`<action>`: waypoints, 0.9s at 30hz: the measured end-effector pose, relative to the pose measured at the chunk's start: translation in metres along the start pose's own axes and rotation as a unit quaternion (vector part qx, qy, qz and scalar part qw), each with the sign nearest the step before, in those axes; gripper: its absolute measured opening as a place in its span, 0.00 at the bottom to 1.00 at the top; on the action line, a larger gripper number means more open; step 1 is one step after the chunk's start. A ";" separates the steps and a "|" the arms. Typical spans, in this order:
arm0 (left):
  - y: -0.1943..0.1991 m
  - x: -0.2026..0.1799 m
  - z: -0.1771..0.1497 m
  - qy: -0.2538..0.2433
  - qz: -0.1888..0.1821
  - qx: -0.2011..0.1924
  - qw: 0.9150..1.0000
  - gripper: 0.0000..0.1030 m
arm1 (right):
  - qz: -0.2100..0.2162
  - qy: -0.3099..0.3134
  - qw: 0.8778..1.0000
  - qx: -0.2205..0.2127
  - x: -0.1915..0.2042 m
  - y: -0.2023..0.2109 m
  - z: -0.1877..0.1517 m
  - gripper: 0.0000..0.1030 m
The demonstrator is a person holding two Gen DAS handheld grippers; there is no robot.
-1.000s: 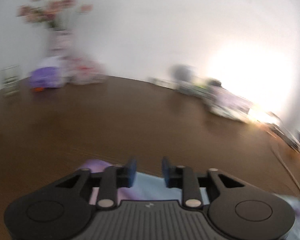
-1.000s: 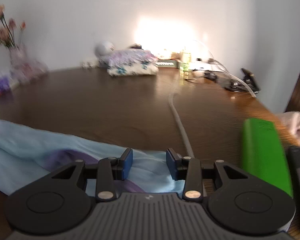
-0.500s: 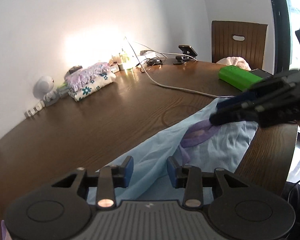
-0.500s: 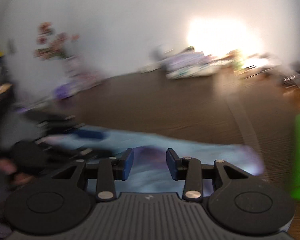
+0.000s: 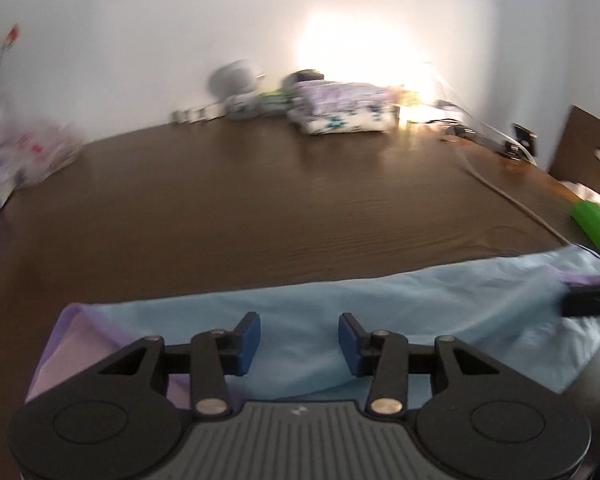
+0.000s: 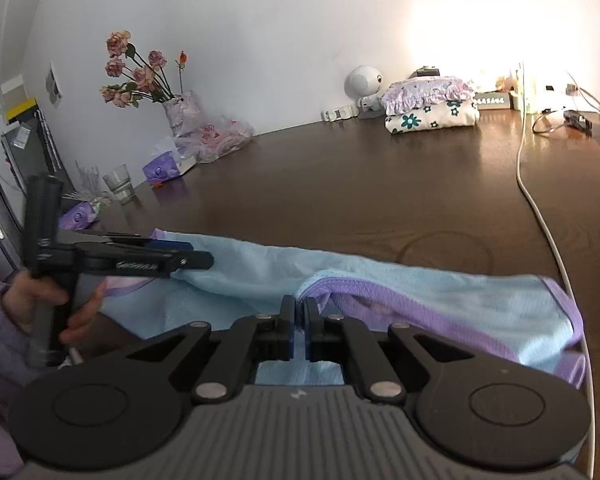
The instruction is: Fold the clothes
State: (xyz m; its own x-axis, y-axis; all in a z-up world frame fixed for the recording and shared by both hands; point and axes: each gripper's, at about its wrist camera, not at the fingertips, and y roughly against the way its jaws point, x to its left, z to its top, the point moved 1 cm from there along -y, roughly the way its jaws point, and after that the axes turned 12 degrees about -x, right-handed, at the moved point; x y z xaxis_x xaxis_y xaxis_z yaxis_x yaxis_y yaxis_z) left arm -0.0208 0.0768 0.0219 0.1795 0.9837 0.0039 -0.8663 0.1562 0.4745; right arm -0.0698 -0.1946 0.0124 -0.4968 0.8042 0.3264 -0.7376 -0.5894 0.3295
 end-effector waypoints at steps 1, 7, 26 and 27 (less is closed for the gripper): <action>0.000 0.003 -0.002 0.004 0.005 0.001 1.000 0.45 | 0.002 -0.002 1.000 0.004 -0.001 0.002 -0.001 0.04; 0.001 0.003 -0.002 -0.007 0.010 -0.003 1.000 0.49 | 0.006 0.030 0.999 0.037 0.005 0.006 -0.007 0.06; 0.023 0.005 0.010 0.077 0.021 -0.055 0.995 0.50 | -0.174 -0.038 0.982 -0.062 -0.032 0.100 0.003 0.55; 0.024 -0.004 0.012 0.083 0.002 -0.062 0.995 0.50 | -0.183 -0.051 0.980 -0.059 -0.036 0.101 0.000 0.58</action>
State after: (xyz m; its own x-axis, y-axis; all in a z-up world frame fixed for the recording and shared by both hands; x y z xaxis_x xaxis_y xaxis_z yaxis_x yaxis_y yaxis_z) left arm -0.0369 0.0754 0.0440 0.1043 0.9839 -0.1453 -0.9197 0.1510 0.3623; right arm -0.1263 -0.2832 0.0338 -0.1454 0.9448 0.2937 -0.9086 -0.2450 0.3384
